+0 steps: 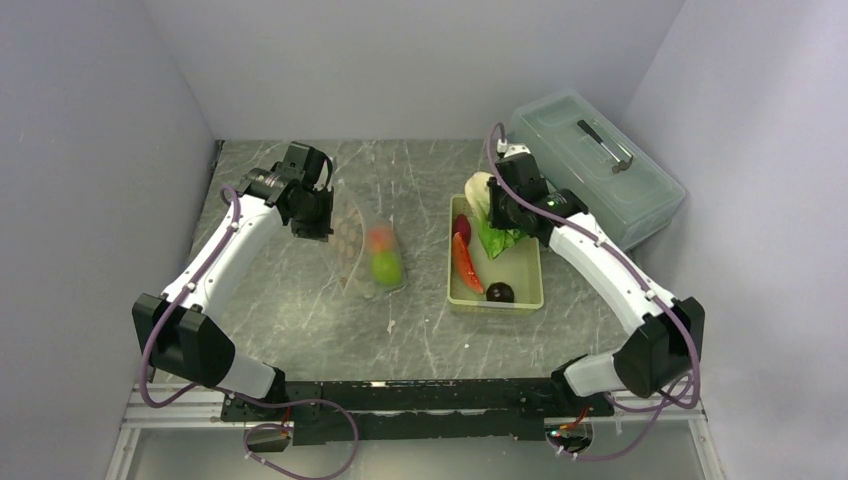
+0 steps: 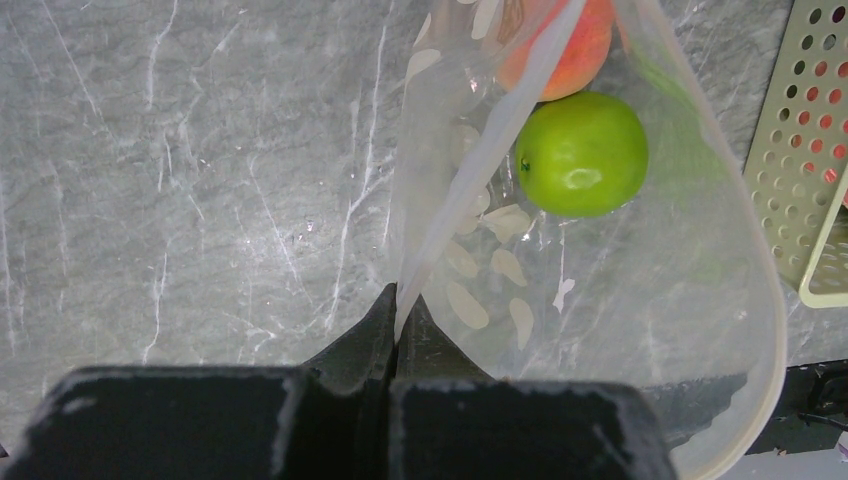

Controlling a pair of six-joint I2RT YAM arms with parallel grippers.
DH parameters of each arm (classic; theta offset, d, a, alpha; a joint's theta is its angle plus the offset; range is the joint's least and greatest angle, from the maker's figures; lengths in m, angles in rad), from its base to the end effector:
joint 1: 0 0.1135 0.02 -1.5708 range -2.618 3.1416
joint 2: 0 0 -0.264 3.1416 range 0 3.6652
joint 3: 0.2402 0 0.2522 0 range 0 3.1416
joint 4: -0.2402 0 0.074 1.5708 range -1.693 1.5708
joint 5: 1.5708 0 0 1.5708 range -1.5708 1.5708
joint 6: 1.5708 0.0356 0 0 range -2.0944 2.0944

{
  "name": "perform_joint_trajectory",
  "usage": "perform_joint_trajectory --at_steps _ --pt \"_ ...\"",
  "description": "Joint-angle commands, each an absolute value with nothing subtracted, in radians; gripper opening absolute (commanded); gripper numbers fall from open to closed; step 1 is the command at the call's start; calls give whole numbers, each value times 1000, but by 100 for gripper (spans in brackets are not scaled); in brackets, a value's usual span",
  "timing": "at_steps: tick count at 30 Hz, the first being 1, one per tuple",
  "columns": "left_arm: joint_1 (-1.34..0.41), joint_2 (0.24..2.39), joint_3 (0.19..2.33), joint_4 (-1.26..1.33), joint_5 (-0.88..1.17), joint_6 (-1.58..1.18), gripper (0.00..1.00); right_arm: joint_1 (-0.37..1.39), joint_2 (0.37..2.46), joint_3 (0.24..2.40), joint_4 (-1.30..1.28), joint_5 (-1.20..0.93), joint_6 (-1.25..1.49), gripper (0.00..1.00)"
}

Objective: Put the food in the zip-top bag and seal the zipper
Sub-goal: Pick up the fake vegetable from the bin, then place the fake vegetable in the zipper food storage bag.

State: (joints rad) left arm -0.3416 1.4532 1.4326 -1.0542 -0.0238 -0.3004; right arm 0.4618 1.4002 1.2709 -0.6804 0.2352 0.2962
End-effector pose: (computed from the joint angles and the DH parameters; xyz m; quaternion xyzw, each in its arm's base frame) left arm 0.2710 -0.0955 0.3342 0.0171 0.9692 -0.0665 0.2365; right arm 0.2729 0.1266 0.3229 -0.0328 0.9225 0.0353 0.3830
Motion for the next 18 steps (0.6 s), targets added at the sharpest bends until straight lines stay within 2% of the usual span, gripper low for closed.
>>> perform_joint_trajectory --at_steps 1,13,18 --pt "-337 1423 1448 -1038 -17 -288 0 530 1329 1372 -689 164 295 0" --pt "-350 1447 1553 -1079 -9 -299 0 639 1282 1456 -664 -7 341 0" --pt "-407 1490 1669 -1142 -88 -298 0 660 1280 1480 -689 -80 330 0"
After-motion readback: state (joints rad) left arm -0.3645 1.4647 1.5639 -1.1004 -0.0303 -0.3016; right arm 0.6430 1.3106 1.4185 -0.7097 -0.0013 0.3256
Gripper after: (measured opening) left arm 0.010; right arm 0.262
